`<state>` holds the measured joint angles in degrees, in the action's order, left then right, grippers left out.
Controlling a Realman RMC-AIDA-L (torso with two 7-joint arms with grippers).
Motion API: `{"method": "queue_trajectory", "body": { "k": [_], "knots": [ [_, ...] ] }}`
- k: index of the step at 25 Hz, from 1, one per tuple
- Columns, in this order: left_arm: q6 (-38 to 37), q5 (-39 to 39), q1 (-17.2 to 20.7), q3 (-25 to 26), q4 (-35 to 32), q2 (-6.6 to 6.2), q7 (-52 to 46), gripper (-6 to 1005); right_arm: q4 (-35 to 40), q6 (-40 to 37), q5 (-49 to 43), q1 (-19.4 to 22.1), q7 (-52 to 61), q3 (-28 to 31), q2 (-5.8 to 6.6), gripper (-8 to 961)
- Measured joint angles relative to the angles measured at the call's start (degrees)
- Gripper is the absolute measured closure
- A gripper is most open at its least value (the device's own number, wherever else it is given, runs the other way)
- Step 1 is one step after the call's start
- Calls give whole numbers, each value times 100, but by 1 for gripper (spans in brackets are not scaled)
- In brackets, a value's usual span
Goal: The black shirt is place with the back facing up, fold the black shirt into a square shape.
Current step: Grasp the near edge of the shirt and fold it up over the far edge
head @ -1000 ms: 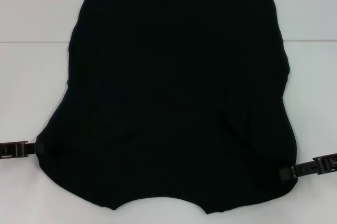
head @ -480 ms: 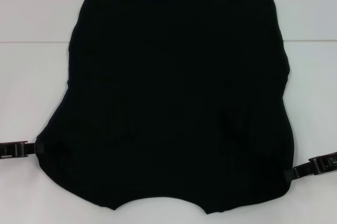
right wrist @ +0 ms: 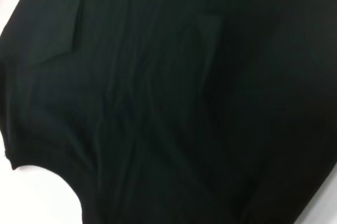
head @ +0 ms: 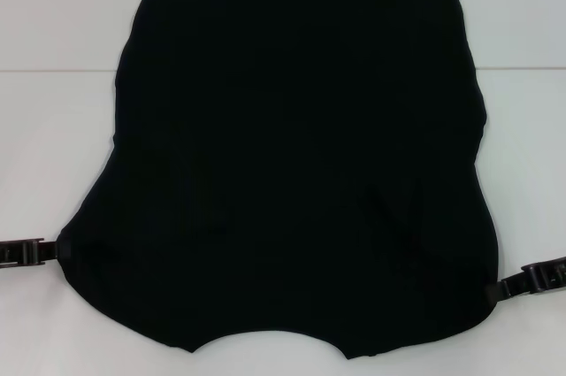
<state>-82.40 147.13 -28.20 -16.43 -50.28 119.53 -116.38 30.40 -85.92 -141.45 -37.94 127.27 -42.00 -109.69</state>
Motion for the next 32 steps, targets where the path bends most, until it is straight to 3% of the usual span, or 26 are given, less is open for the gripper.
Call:
{"method": "queue_trajectory", "body": {
  "k": [6,14,32],
  "knots": [
    [-496,-131,2,428,-24,-32,-13,971,-1,19,100,293,-532,436,-1,910],
    [-1967,-498,243,1607,-52,-154,279,971,-62,-257,351,792,-1635,1188,-15,911],
    [-3177,-570,1103,1999,-78,26,686,971,-120,-1250,354,2052,-3429,2055,-26,911]
  ]
}}
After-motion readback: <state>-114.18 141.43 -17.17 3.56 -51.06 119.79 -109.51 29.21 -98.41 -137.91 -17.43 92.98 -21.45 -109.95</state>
